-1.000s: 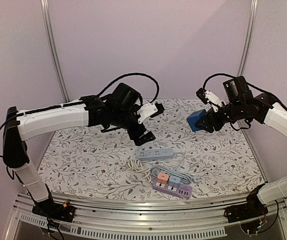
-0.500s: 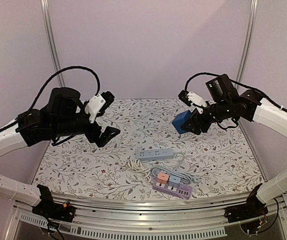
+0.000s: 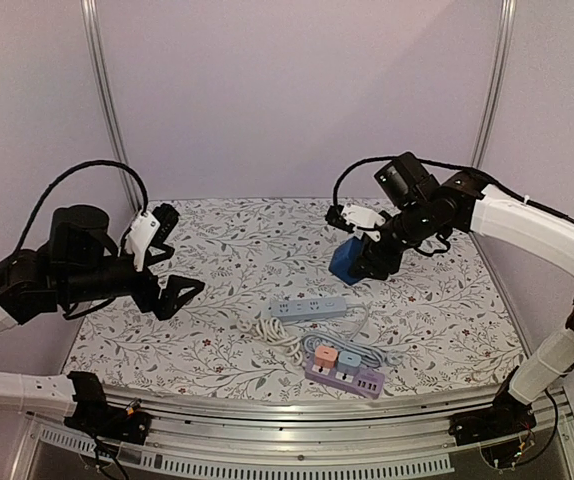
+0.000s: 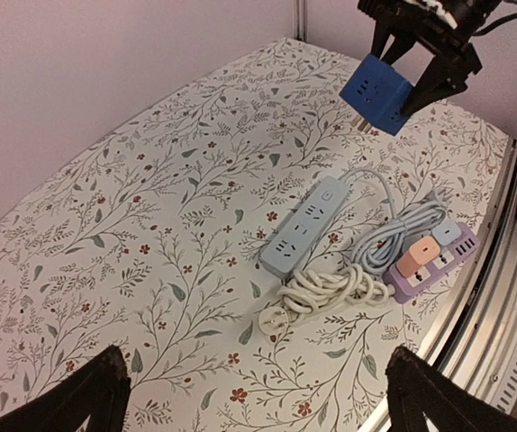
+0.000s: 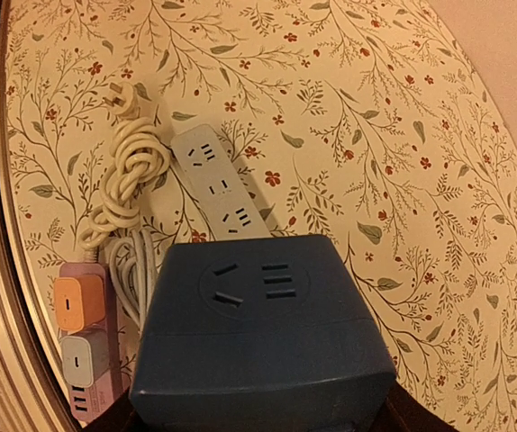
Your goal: Insert the plug
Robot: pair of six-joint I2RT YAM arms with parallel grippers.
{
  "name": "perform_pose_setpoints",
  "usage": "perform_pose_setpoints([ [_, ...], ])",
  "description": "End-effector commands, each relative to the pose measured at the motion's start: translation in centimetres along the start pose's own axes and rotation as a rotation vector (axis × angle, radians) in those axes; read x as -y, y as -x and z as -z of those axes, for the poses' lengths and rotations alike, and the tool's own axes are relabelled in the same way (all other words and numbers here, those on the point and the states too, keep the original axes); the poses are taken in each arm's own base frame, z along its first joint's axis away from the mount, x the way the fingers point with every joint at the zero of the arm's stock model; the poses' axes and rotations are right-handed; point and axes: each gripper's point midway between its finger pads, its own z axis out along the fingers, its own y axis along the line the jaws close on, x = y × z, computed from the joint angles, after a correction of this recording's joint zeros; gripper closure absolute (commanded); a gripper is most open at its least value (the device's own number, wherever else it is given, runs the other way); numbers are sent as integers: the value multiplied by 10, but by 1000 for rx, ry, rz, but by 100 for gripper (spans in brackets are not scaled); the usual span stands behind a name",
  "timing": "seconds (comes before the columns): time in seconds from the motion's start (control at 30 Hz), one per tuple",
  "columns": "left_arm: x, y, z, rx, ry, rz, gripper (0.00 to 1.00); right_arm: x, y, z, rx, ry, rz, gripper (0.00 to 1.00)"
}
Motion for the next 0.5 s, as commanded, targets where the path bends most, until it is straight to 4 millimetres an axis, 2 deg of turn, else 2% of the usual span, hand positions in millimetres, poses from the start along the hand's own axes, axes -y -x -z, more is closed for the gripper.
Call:
perform_pose_setpoints([
  [0.0, 3, -24, 9, -52, -31, 33, 0, 2, -2, -9, -49, 0, 130, 100],
  [0.17, 1, -38, 12, -64, -21, 5, 1, 4, -12, -32, -117, 23, 196, 100],
  [0.33, 0, -51, 8, -93, -14, -9, 1, 4, -4, -45, -125, 65, 256, 100],
  [0.47, 5, -51, 7, -93, -44, -39, 0, 6, -2, -57, -147, 83, 303, 100],
])
